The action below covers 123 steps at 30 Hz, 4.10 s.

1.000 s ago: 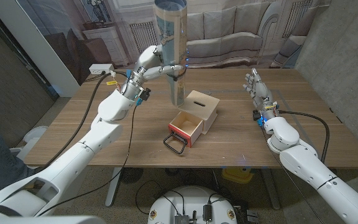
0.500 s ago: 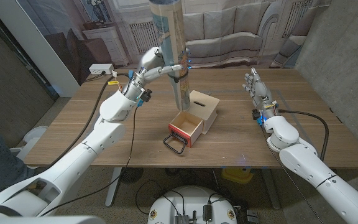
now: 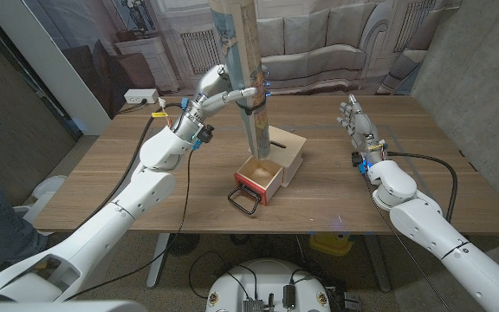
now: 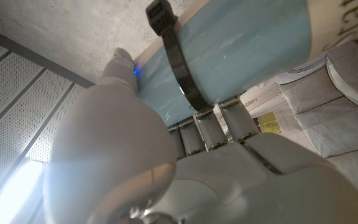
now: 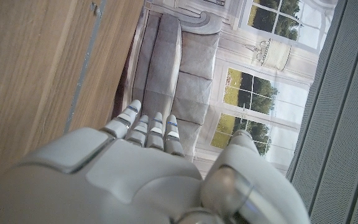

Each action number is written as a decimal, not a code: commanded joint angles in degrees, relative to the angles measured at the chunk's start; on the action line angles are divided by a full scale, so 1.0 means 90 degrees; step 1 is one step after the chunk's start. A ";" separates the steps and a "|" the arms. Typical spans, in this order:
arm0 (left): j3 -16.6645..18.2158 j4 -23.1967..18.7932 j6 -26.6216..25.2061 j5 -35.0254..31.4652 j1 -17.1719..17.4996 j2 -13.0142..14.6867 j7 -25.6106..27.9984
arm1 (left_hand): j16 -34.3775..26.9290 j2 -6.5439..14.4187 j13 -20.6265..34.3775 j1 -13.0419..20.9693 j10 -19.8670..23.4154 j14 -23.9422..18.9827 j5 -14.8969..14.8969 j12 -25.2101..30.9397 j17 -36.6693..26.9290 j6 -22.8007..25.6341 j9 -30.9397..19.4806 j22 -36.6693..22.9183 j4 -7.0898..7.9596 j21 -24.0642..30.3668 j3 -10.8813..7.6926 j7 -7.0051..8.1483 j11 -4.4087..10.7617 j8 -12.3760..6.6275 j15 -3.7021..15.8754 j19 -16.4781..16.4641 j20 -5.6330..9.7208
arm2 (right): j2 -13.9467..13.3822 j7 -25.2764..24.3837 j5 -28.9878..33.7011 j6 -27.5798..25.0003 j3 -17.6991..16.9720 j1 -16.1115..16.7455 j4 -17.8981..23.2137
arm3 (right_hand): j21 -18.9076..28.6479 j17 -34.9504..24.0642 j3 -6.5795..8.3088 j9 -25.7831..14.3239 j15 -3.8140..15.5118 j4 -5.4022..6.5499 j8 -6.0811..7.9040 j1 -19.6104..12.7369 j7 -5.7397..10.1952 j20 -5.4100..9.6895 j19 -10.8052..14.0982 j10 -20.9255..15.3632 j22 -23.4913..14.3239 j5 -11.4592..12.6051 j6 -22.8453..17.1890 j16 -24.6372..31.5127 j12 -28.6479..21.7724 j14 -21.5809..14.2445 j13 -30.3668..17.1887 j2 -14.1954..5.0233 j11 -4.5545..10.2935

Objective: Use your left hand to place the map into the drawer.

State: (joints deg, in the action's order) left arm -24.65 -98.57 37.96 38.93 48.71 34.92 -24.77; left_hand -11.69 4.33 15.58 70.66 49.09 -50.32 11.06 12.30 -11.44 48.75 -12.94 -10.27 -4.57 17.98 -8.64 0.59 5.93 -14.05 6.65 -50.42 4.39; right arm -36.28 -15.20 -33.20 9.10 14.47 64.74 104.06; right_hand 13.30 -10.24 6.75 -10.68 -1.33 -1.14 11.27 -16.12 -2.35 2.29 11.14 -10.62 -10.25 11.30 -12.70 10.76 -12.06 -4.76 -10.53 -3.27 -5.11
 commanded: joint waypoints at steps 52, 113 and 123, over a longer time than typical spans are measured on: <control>0.0396 -0.1254 -0.0752 -0.0391 0.1282 0.0283 0.1315 | -0.0010 0.0438 0.0043 0.0369 0.0065 -0.0068 -0.0033 -0.0011 -0.0023 0.0044 -0.0034 -0.0042 0.0014 -0.0007 -0.0132 -0.0038 -0.0038 -0.0003 0.0321 -0.0055 -0.0060 | 0.0053 0.0693 -0.0199 0.0151 0.0257 -0.0708 -0.0685 | -0.0086 -0.0023 0.0007 -0.0018 -0.0025 -0.0060 -0.0013 0.0002 -0.0042 0.0079 0.0068 -0.0024 -0.0036 -0.0004 -0.0035 -0.0015 -0.0008 -0.0007 -0.0013 -0.0052 0.0009; 0.0047 -0.0530 -0.0930 -0.0340 0.0946 -0.0053 0.1228 | 0.0039 0.0402 0.0033 0.0340 -0.0132 0.0123 -0.0050 -0.0090 -0.0035 -0.0123 -0.0025 -0.0053 -0.0003 -0.0075 -0.0217 -0.0065 -0.0094 0.0087 0.0217 0.0136 -0.0139 | 0.0052 0.0600 -0.0289 0.0201 0.0192 -0.0569 -0.0726 | -0.0127 -0.0022 -0.0008 -0.0018 -0.0016 -0.0087 -0.0011 -0.0002 -0.0048 0.0082 0.0085 -0.0032 -0.0039 -0.0006 -0.0043 -0.0012 -0.0010 -0.0026 -0.0013 -0.0080 0.0008; 0.0015 -0.0474 -0.1003 -0.0328 0.0865 -0.0033 0.1159 | 0.0057 0.0344 0.0014 0.0248 -0.0334 0.0232 -0.0069 -0.0151 -0.0038 -0.0306 -0.0013 -0.0054 0.0028 -0.0118 -0.0187 -0.0041 -0.0098 0.0161 0.0209 0.0247 -0.0181 | 0.0058 0.0559 -0.0277 0.0251 0.0158 -0.0519 -0.0702 | -0.0131 -0.0022 -0.0009 -0.0018 -0.0023 -0.0091 -0.0010 -0.0002 -0.0042 0.0081 0.0090 -0.0034 -0.0040 -0.0006 -0.0047 -0.0012 -0.0010 -0.0030 -0.0013 -0.0086 0.0007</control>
State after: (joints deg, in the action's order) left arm -24.17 -103.49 29.58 35.83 57.29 34.55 -13.68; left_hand -11.07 4.52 15.69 70.60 46.76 -48.79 10.59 11.13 -11.60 46.38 -13.04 -10.55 -4.74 17.11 -10.21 0.09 5.12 -12.72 6.03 -48.65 2.66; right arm -35.76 -9.70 -35.69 11.00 16.28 59.57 97.39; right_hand 12.19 -10.24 6.51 -10.68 -1.33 -1.85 11.27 -16.02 -2.66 2.13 11.40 -10.62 -10.54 11.30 -13.00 10.76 -12.06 -4.76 -10.53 -3.65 -5.11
